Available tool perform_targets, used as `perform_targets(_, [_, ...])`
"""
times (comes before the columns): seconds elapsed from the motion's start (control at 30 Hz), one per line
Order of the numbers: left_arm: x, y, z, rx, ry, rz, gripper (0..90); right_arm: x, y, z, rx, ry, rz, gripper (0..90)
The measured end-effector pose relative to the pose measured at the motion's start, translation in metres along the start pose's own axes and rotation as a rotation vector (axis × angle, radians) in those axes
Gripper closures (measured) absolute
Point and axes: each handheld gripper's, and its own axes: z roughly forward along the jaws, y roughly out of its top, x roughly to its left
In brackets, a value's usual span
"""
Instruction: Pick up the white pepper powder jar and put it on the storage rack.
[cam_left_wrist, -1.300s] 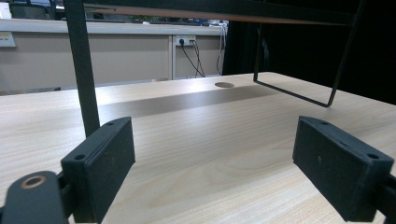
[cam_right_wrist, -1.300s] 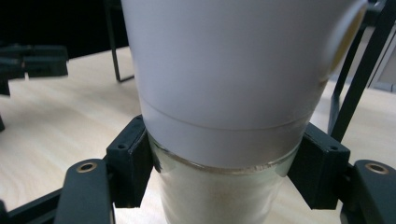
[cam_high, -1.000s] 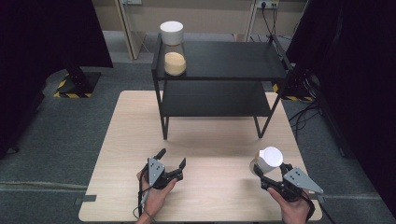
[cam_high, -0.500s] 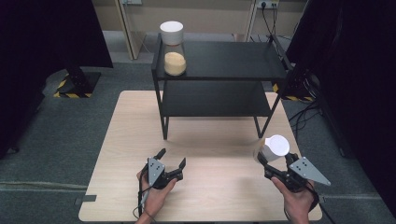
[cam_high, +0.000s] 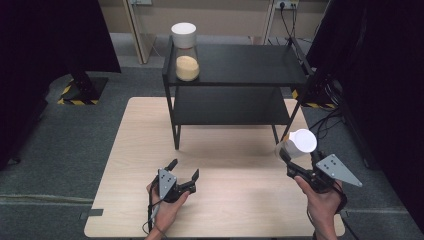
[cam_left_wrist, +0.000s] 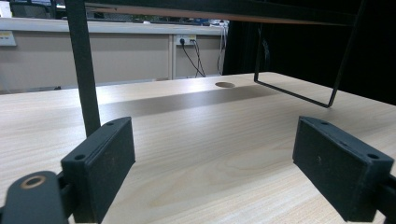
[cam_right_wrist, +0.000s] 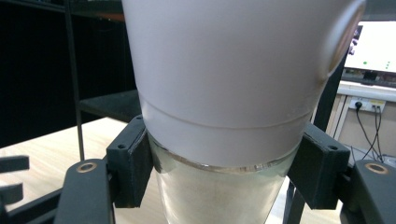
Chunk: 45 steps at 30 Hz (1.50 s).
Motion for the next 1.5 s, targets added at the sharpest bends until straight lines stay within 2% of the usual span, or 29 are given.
perform_targets(0.87, [-0.001, 0.000, 0.000, 0.000, 0.002, 0.002, 12.3, -0.004, 0.035, 0.024, -0.071, -0.037, -0.004, 31.2])
perform_targets(1.2, [-0.001, 0.000, 0.000, 0.000, 0.001, 0.000, 12.3, -0.006, 0.059, 0.038, -0.095, -0.054, -0.012, 31.2])
perform_targets(1.5, [-0.001, 0.000, 0.000, 0.001, 0.000, 0.000, 12.3, -0.006, 0.078, 0.055, -0.111, -0.070, -0.001, 31.2])
